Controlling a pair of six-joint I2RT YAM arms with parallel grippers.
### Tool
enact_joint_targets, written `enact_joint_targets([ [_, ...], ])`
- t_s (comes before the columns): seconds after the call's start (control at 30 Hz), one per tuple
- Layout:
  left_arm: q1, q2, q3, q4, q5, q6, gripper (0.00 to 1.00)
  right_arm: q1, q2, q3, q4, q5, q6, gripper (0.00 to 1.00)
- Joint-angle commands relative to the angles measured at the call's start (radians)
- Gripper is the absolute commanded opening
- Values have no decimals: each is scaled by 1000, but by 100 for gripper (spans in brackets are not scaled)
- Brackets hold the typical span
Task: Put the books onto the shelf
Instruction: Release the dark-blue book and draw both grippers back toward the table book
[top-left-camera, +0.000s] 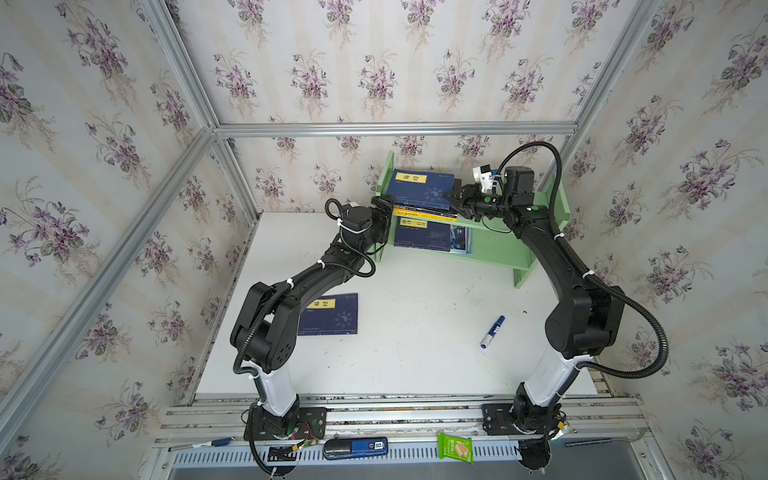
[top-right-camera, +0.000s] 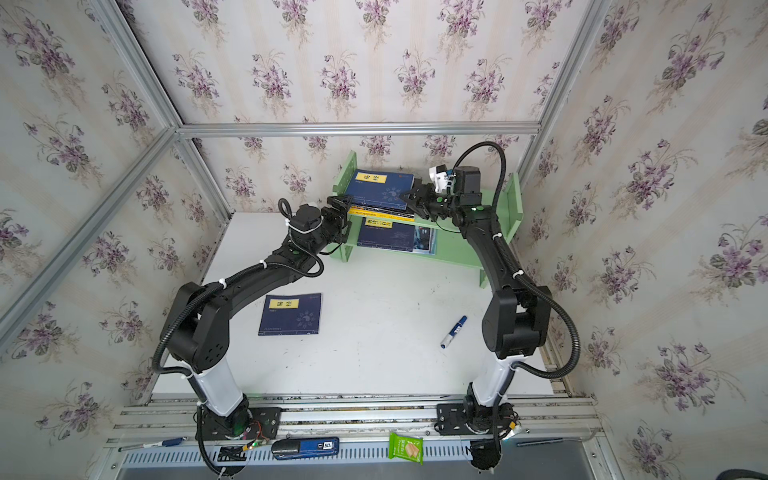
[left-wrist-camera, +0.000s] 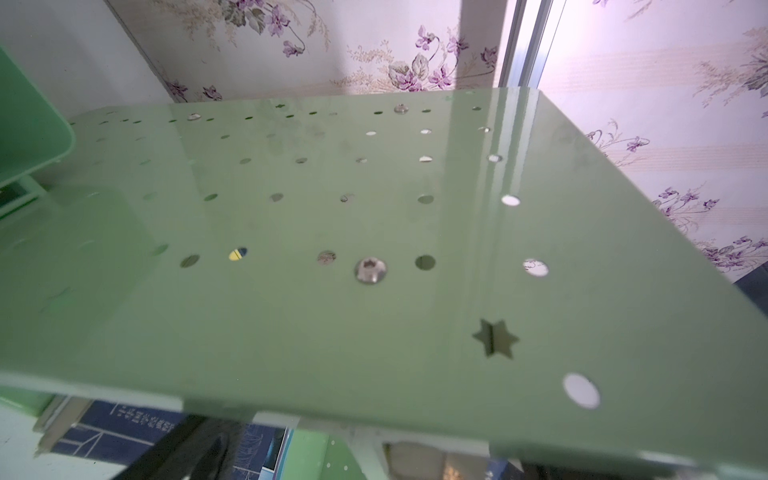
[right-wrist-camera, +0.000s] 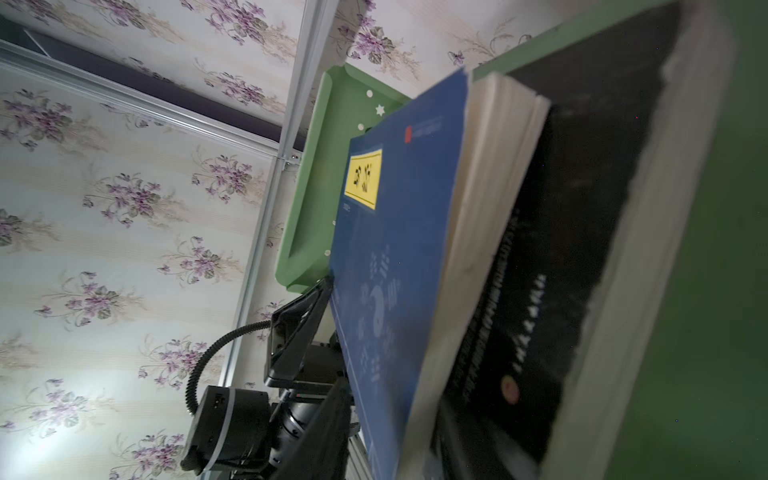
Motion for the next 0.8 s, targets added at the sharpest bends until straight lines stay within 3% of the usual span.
enact_joint_targets([
  [0.0,0,-6,-3,-44,-8,-10,99,0,-12,12,-95,73,-76,35],
  [0.27,-5,-14,2,-43,-1,-5,99,-2,-9,18,-104,82,-82,26],
  [0.47,-8,-31,9,-44,0,22,99,-1,-23,40,-162,146,-128,33],
  [0.77,-24,-60,50,-54,10,108,99,-2,-53,92,-219,196,-198,37],
])
